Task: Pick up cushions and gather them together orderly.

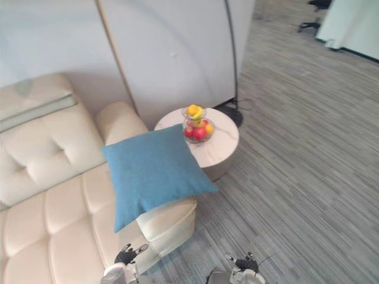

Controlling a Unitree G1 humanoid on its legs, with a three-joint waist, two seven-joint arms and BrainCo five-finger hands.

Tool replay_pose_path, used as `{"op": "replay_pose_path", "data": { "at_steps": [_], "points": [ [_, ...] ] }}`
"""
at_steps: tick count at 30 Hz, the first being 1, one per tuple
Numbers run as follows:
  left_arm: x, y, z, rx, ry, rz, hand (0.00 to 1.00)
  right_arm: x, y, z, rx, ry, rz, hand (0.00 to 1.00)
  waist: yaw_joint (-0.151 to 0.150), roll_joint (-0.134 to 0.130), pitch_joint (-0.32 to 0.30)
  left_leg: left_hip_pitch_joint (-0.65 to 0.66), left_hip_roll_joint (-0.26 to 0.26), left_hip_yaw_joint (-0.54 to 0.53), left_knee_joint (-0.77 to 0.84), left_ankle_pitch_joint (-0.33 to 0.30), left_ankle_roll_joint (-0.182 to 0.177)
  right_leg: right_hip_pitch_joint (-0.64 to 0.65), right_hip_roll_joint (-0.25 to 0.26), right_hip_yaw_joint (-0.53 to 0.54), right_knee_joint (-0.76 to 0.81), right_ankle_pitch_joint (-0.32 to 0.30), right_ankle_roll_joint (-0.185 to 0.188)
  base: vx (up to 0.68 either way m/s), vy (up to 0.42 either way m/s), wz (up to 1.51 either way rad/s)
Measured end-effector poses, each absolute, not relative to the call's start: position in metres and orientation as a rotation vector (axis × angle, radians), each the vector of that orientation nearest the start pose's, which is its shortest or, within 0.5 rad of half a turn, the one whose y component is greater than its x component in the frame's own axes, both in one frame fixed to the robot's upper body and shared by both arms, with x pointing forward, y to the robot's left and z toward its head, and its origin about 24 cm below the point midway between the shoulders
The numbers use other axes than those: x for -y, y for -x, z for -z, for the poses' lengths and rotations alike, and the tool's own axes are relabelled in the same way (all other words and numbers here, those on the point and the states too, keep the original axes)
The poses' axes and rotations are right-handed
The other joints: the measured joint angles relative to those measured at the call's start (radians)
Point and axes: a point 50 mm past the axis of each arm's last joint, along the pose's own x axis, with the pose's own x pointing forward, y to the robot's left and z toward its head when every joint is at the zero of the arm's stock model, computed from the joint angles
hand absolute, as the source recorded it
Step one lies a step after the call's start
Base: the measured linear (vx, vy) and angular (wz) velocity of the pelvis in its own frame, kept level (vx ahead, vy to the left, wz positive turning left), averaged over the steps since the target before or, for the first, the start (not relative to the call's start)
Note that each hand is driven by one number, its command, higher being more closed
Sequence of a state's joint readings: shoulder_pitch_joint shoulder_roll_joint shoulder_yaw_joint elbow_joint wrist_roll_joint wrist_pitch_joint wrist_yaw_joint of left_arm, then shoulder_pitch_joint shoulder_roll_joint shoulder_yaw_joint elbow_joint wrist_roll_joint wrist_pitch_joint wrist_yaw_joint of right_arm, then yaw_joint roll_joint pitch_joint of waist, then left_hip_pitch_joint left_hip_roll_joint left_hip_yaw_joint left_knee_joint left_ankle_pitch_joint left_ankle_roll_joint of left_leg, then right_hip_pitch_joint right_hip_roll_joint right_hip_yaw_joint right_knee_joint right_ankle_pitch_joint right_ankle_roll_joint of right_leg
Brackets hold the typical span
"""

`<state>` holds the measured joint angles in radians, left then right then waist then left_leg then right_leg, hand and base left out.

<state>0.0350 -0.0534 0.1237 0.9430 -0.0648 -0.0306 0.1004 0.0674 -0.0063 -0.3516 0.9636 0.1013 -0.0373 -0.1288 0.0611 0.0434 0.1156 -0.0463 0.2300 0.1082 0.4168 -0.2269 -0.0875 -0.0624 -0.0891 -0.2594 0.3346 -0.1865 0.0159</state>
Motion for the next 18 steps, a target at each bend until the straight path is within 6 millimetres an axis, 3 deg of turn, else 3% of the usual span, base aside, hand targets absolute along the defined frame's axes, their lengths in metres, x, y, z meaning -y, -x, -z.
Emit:
{"op": "replay_pose_path", "data": {
  "at_steps": [1, 6, 12, 16, 18],
  "points": [
    [-0.151, -0.137, 0.148, -0.951, 0.117, -0.215, 0.00, 0.208, -0.108, 0.152, -0.979, -0.205, 0.532, 0.00, 0.001, -0.005, -0.005, 0.004, 0.003, 0.051, -0.034, 0.015, -0.008, 0.014, -0.003, -0.029, -0.014, 0.000, 0.000, 0.07, -0.111, 0.76],
    [-0.149, -0.139, 0.147, -0.947, 0.101, -0.192, 0.00, 0.201, -0.107, 0.154, -0.995, -0.225, 0.525, 0.00, 0.003, -0.036, -0.020, 0.028, -0.049, 0.106, -0.238, 0.117, -0.023, 0.016, -0.036, -0.091, -0.086, 0.032, 0.014, 0.00, 0.004, 0.61],
    [-0.162, -0.131, 0.150, -0.975, 0.050, -0.192, 0.00, 0.200, -0.107, 0.154, -0.994, -0.223, 0.524, 0.00, -0.001, -0.036, -0.030, 0.089, -0.083, 0.118, -0.368, 0.176, -0.022, 0.060, -0.035, -0.083, -0.176, 0.087, 0.031, -0.08, 0.050, 0.03],
    [-0.179, -0.127, 0.150, -0.976, 0.021, -0.225, 0.00, 0.217, -0.106, 0.151, -0.984, -0.179, 0.544, 0.00, -0.001, -0.046, -0.041, 0.106, -0.096, 0.115, -0.448, 0.221, -0.018, 0.062, -0.033, -0.091, -0.214, 0.103, 0.044, -0.10, 0.017, 0.08],
    [-0.194, -0.130, 0.145, -0.952, -0.006, -0.252, 0.00, 0.239, -0.115, 0.140, -0.923, -0.125, 0.565, 0.00, -0.004, -0.047, -0.043, 0.105, -0.102, 0.111, -0.471, 0.231, -0.017, 0.060, -0.032, -0.090, -0.229, 0.108, 0.047, -0.06, 0.021, 0.08]
  ]
}}
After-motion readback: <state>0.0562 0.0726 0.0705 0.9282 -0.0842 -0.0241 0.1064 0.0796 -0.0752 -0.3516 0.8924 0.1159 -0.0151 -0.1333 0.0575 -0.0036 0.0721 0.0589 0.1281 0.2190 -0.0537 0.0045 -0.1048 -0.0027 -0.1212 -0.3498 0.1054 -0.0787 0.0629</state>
